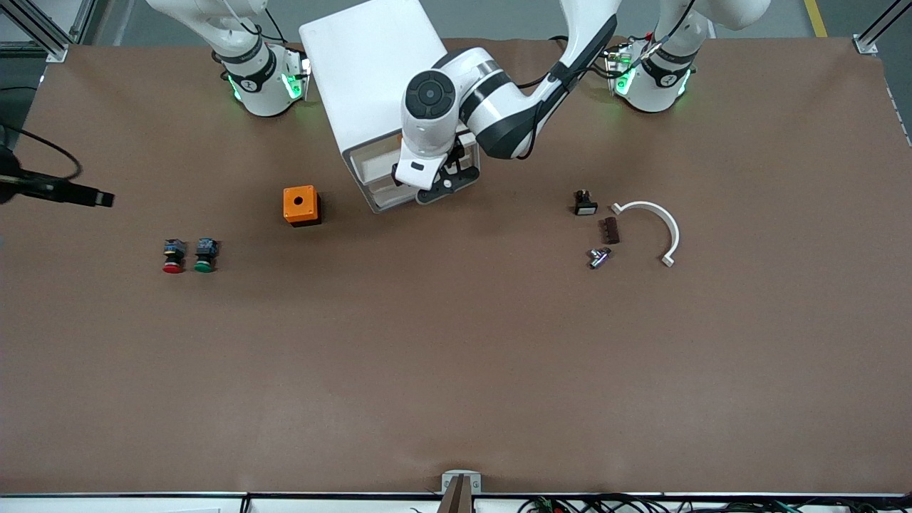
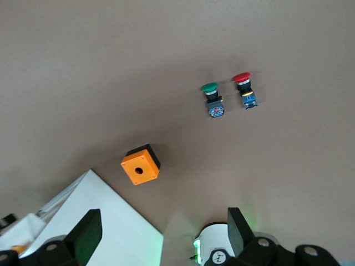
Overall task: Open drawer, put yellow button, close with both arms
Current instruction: 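Push the drawer shut with the left gripper while the right gripper withdraws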
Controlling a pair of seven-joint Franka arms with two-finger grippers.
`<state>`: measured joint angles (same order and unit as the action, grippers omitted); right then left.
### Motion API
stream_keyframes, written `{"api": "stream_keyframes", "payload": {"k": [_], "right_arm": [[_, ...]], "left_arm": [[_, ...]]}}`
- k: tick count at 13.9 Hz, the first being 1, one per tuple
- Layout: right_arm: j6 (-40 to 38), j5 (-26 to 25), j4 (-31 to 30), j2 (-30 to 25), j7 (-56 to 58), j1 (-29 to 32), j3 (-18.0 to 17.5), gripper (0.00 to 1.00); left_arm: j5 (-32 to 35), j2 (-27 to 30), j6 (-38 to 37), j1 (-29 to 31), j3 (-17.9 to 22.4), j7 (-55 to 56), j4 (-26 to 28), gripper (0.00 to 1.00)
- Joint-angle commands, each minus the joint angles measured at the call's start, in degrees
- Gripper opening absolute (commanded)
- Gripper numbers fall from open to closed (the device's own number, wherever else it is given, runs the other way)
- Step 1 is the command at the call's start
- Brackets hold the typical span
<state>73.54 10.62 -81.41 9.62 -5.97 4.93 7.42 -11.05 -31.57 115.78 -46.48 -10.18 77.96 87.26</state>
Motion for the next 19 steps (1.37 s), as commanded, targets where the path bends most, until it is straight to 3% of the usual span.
{"api": "stream_keyframes", "payload": {"k": [1,7,11,15,19], "right_arm": [[-1.82,1.24,0.12,-0.91,-0.01,0.34,-1.00,1.00],[-1.13,-10.17,0.73,-3.64,-0.18,-7.82,-1.53,1.00],[-0.77,-9.92,-1.89,-6.00,0.08,-7.83,-1.01,1.00],[7.64,-9.83,-14.00,-14.87,2.18,-7.13,-1.09,1.00],[8.11,-9.39,-12.28,-14.80,13.33,-3.18,-1.35,1.00]], "left_arm": [[-4.23,-0.68,0.59,-0.28,-0.36,2.19,0.63,1.00],[-10.83,-1.21,0.59,-0.28,-0.98,2.37,0.63,1.00],[-10.75,-1.21,0.59,-0.19,-0.98,2.54,0.98,1.00],[-10.75,-1.21,0.50,-0.10,-0.98,4.04,1.25,1.00],[-10.14,-0.07,-0.11,3.22,-0.28,4.04,0.81,1.00]]}}
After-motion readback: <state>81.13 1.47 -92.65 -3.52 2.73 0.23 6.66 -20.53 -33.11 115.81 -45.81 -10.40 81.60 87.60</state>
